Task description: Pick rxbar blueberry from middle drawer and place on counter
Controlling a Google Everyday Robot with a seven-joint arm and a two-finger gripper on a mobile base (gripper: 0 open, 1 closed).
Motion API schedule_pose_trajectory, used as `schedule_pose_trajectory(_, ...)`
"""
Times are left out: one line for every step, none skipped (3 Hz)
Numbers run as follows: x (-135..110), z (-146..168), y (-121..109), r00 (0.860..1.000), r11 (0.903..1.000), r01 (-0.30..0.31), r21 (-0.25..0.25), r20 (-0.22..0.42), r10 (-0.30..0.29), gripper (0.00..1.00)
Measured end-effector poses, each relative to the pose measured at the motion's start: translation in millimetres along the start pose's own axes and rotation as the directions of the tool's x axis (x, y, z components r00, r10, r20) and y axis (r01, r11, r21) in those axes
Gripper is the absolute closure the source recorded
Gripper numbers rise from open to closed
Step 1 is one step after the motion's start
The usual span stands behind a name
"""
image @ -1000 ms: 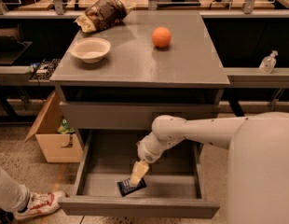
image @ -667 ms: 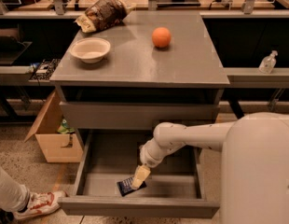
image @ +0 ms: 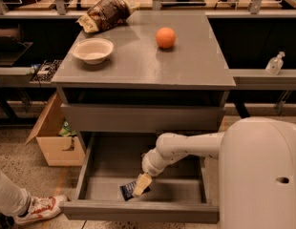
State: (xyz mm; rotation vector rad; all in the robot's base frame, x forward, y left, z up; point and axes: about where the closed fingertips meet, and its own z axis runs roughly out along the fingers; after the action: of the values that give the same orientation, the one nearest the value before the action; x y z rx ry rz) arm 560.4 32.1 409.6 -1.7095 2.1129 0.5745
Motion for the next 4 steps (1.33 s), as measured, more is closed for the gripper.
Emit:
schedule_pose_trajectory(3.6,19.9,4.2,0.999,0.9999,-0.004,-0.016,0.038,0.004,0.00)
schedule_pose_trajectory(3.6,37.7,9.7,0.998,0.9994,0.013,-0.034,0.063,-0.011,0.00)
schedule_pose_trajectory(4.8,52.1,14.1,0.996,0.9987,0.028,-0.042,0.086,-0.024,0.00)
schedule_pose_trajectory(7.7,62.8,17.6,0.994,0.9983,0.040,-0.043,0.106,-0.035,0.00)
